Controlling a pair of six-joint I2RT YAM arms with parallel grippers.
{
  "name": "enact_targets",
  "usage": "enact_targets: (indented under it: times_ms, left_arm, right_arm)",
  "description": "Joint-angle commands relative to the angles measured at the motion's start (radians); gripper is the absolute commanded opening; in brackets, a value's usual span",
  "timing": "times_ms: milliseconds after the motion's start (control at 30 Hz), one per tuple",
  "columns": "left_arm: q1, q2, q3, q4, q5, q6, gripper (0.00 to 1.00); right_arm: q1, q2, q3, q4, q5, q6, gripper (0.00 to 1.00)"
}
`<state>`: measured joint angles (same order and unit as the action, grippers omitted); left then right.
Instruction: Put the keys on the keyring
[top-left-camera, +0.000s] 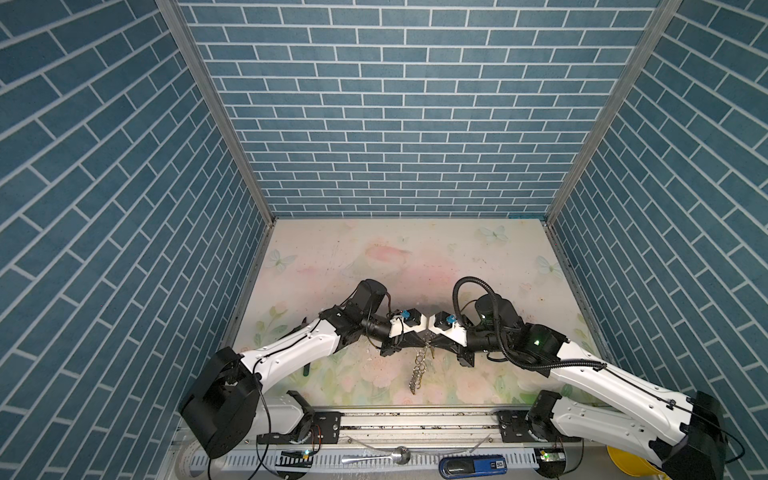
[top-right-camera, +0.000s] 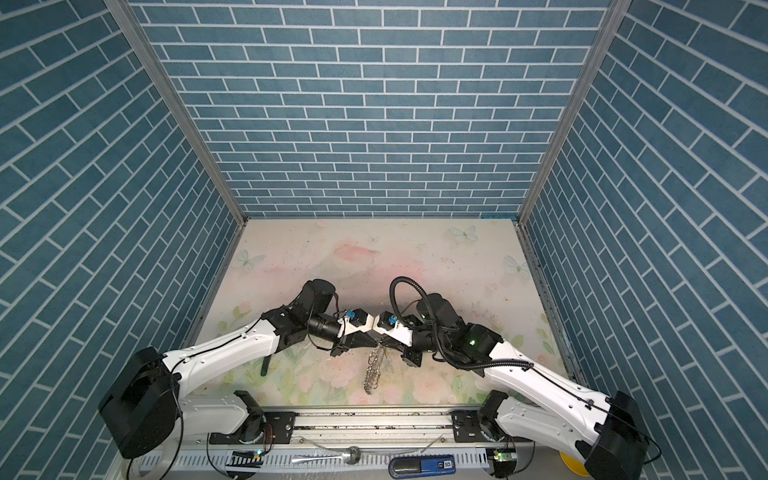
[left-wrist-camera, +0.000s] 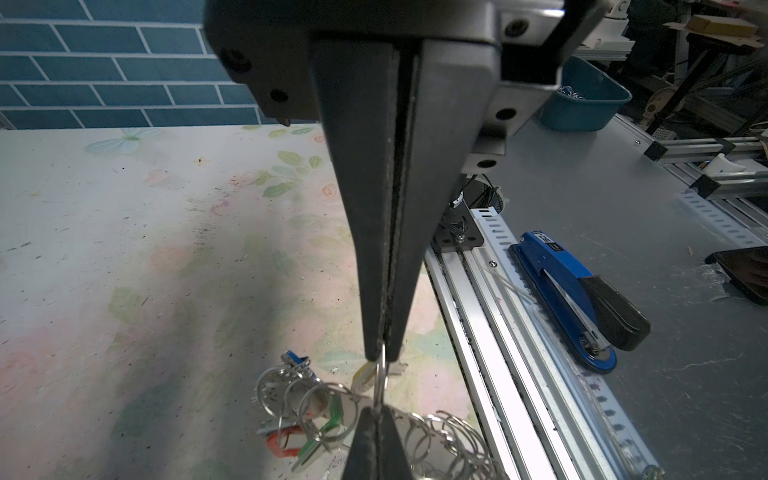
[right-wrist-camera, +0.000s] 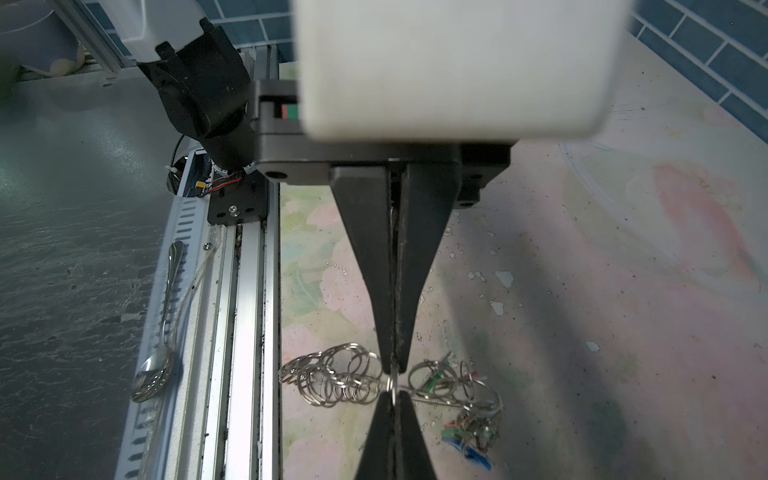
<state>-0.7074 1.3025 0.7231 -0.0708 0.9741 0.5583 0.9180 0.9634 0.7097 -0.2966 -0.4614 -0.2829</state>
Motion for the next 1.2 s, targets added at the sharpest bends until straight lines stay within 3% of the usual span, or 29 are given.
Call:
enact_targets:
  times_ms: [0,1167]
  left_arm:
    - [0.005,0.006,0.01,0.005,0.011,0.008,0.0]
    - [0.029,0.02,0.01,0.036,-0.008,-0.033,0.0]
  right_arm:
    - [0.017,-0.033,0.016,-0.017,-0.02,-0.072,0.0]
    - [0.203,-0.029,0.027,-0.157,0.255,-0.183,0.0]
